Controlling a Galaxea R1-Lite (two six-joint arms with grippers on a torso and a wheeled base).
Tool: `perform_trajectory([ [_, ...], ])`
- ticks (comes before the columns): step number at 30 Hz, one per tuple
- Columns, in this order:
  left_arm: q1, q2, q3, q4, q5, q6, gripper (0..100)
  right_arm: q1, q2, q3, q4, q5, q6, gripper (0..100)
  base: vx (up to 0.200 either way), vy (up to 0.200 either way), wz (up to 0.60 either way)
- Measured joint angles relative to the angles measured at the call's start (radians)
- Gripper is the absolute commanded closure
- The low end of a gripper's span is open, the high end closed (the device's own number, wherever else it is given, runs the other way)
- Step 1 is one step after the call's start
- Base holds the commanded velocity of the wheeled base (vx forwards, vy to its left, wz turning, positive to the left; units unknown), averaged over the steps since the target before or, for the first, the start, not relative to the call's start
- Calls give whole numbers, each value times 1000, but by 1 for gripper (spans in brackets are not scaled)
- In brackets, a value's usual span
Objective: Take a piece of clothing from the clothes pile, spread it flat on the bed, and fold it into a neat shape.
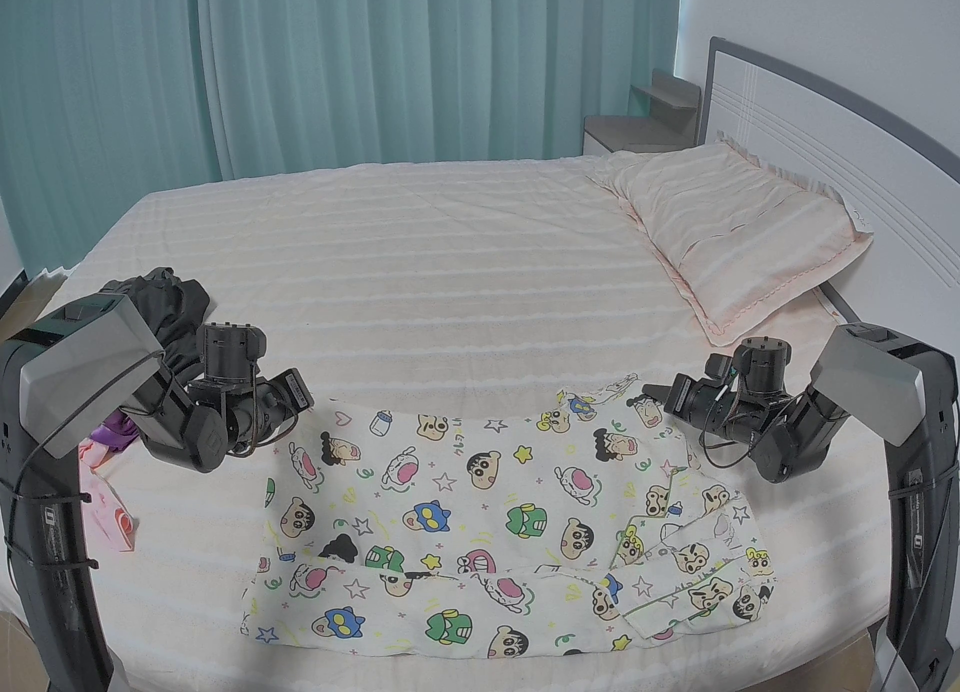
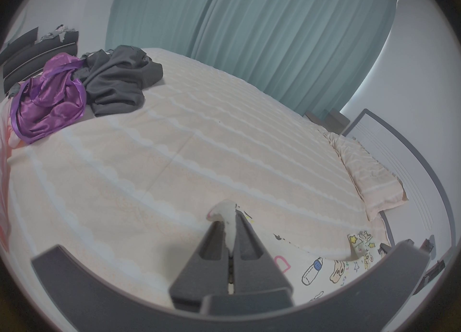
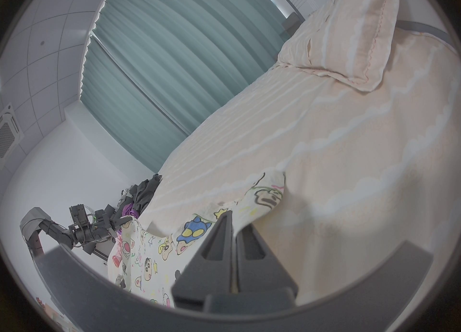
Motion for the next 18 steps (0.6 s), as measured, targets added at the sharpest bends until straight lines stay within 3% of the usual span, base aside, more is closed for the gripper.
perform_trajectory([
  [11,-2,-10,5,0,11,-3,100,-10,-3,32,-27,9,0,100,0,0,0],
  [18,-24,-46,53,-2,10,-3,100,-18,-32,116,-80,61,0,100,0,0,0],
])
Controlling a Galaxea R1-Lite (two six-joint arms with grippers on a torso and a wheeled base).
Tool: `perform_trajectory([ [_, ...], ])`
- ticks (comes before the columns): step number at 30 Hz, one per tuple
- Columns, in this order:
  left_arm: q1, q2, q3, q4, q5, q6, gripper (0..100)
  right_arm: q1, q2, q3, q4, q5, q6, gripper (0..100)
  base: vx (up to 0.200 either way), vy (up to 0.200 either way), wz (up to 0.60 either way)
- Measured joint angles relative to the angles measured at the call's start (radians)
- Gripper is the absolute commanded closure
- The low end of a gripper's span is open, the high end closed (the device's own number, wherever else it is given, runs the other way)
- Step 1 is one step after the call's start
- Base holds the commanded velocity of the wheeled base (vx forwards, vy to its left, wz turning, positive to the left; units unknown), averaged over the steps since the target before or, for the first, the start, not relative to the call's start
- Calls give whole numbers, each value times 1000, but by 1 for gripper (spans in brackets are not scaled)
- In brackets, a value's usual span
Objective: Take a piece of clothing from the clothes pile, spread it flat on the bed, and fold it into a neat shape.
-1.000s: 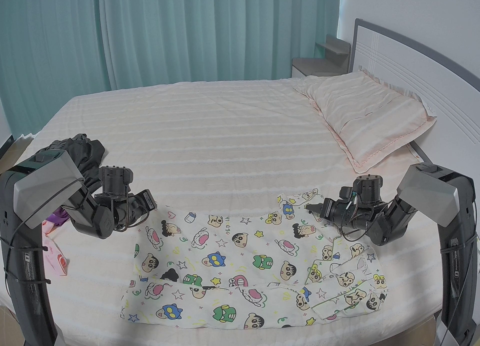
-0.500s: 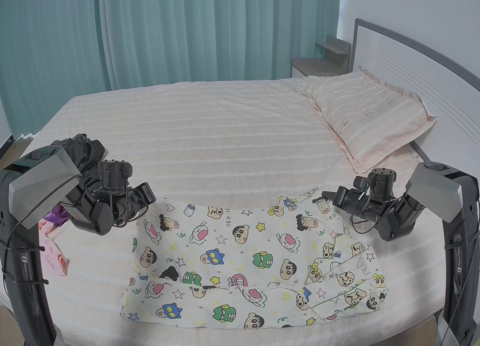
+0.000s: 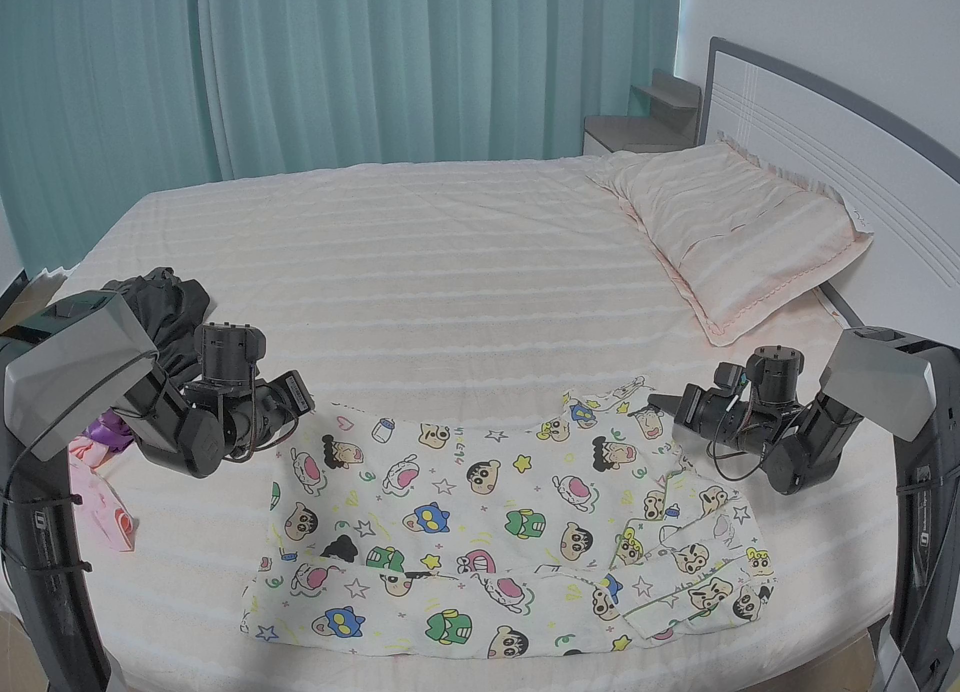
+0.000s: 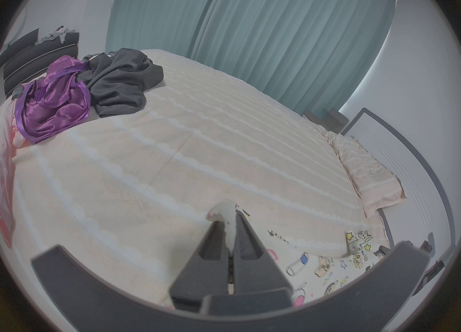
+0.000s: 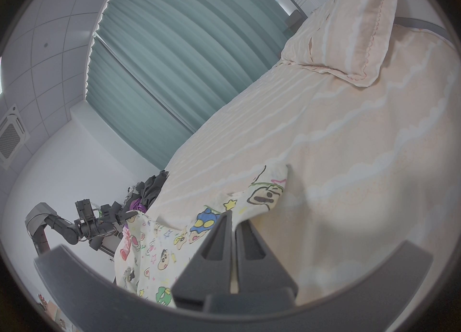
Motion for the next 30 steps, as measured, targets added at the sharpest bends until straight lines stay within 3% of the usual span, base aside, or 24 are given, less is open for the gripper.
perform_trajectory([
  [13,-34,-169,185,-9,-16,3,100,-28,-121,287,-207,89,-1,100,0,0,0],
  [23,-49,-334,393,-15,-93,3,100,-64,-217,511,-324,164,-7,100,0,0,0],
  [30,-51,-376,493,-17,-111,8,100,-79,-253,694,-375,197,-77,100,0,0,0],
])
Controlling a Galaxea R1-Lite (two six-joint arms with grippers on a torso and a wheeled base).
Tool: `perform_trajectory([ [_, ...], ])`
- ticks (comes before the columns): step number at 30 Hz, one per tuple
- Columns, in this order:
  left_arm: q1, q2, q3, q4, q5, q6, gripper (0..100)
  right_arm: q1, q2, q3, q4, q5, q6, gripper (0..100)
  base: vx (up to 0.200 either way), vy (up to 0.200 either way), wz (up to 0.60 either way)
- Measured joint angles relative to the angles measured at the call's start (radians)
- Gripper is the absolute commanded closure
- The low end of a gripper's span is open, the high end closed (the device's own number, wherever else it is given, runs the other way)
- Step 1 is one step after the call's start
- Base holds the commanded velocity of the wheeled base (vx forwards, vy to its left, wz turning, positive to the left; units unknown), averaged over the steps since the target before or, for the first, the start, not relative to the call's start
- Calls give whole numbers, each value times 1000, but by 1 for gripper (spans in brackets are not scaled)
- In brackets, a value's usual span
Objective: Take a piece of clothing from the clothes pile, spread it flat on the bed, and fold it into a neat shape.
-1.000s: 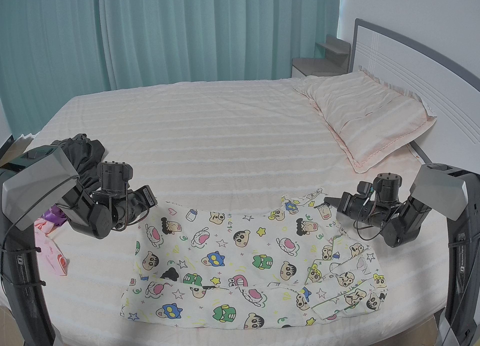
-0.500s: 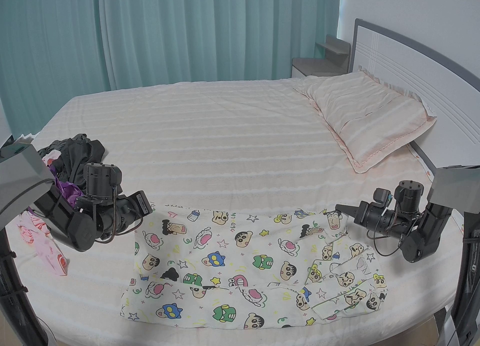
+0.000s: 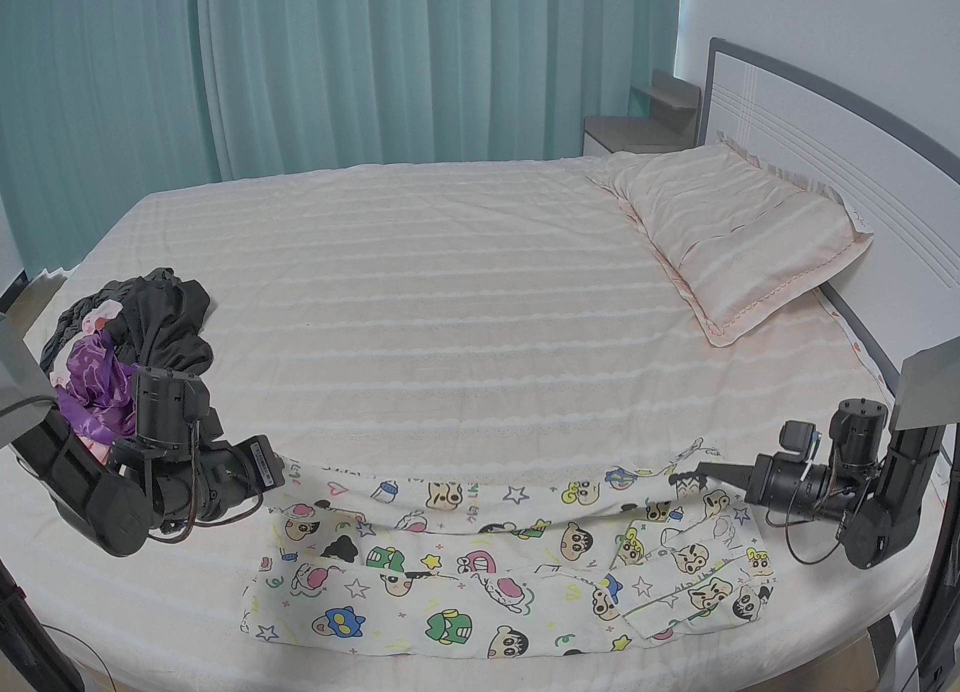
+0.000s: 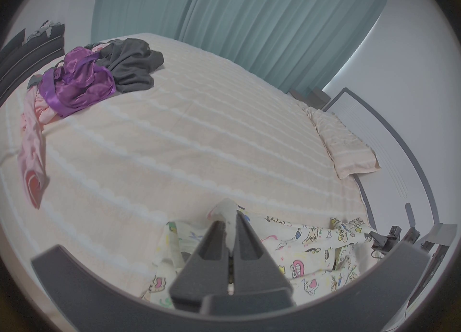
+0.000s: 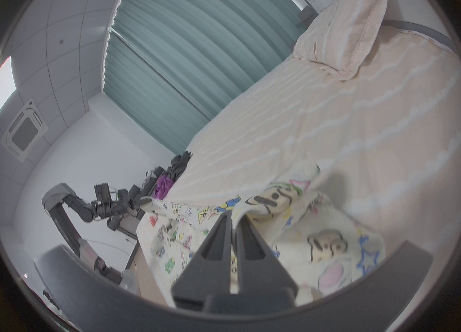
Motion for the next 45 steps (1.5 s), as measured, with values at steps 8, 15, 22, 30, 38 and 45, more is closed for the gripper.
perform_trajectory([
  [8,-9,51,56,-13,-8,3,100,1,68,154,-25,10,-172,100,0,0,0],
  [15,-15,128,87,-138,-7,2,0,0,141,225,-25,9,-220,0,0,0,0],
  [22,-15,162,124,-150,-11,-10,0,-3,159,250,-25,1,-240,0,0,0,0],
  [30,2,150,171,-202,-15,-80,0,-18,109,270,-25,-99,-227,0,0,0,0],
  [38,31,102,235,-305,-108,-274,0,-13,80,262,-24,-194,-150,0,0,0,0],
  [45,129,48,276,-343,-241,-347,0,12,64,222,-24,-232,-64,0,0,0,0],
])
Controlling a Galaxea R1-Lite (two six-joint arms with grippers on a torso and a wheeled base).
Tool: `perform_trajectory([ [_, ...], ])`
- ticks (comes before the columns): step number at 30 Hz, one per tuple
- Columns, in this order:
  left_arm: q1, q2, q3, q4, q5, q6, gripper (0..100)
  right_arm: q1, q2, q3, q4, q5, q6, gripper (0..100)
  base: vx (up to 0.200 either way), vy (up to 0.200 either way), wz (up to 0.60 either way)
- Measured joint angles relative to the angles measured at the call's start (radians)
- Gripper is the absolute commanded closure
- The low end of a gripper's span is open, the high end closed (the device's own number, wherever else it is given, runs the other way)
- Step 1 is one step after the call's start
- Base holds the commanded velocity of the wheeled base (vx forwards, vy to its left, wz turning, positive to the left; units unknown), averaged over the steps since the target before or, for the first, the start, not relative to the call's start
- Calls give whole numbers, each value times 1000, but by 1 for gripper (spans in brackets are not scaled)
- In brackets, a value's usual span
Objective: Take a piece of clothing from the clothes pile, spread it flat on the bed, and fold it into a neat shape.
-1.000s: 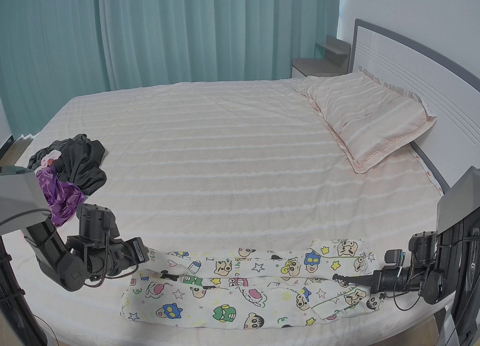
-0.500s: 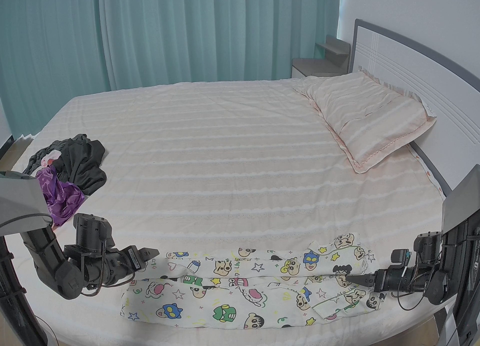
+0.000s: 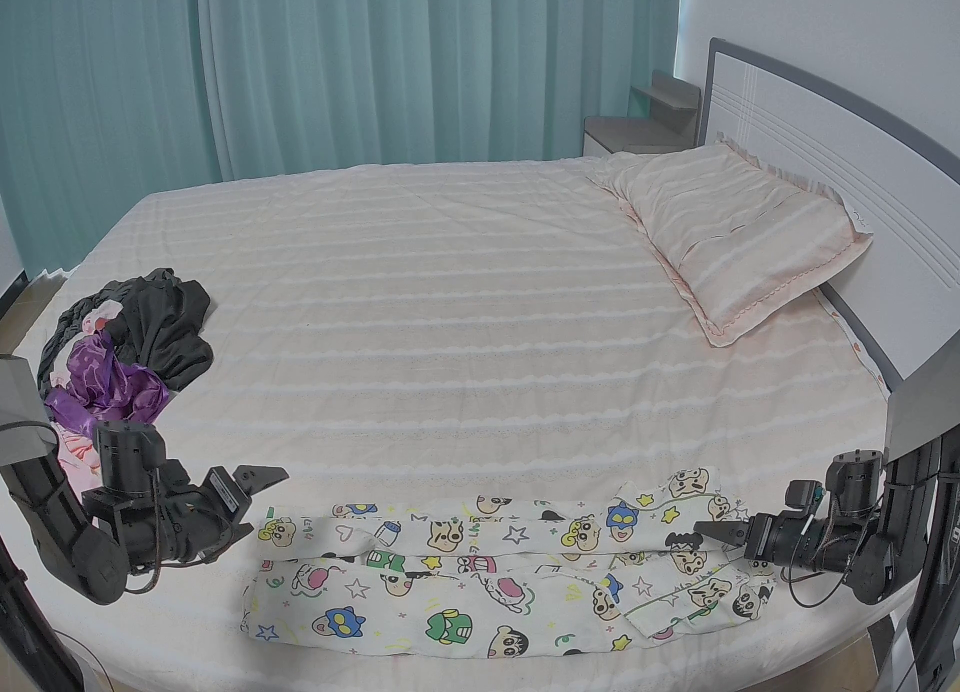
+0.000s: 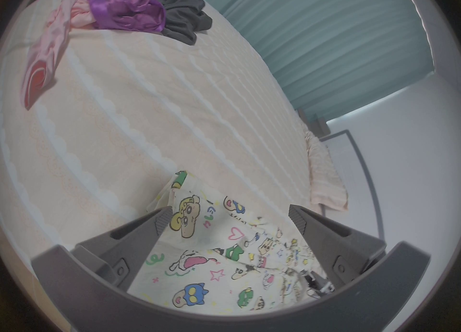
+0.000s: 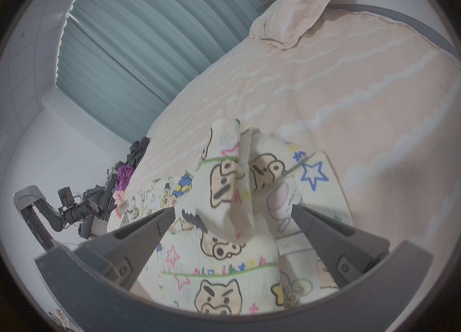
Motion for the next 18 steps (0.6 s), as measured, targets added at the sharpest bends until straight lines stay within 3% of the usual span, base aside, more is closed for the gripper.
perform_trajectory([
  [6,79,-26,5,-4,-117,-31,0,51,3,-46,0,-86,53,0,0,0,0],
  [16,104,-27,11,-3,-127,-33,0,79,22,-54,0,-99,63,0,0,0,0],
  [17,104,-26,11,-4,-127,-32,0,79,23,-54,0,-99,63,100,0,0,0],
  [18,105,-26,11,-3,-128,-32,0,79,24,-54,0,-99,68,100,0,0,0],
])
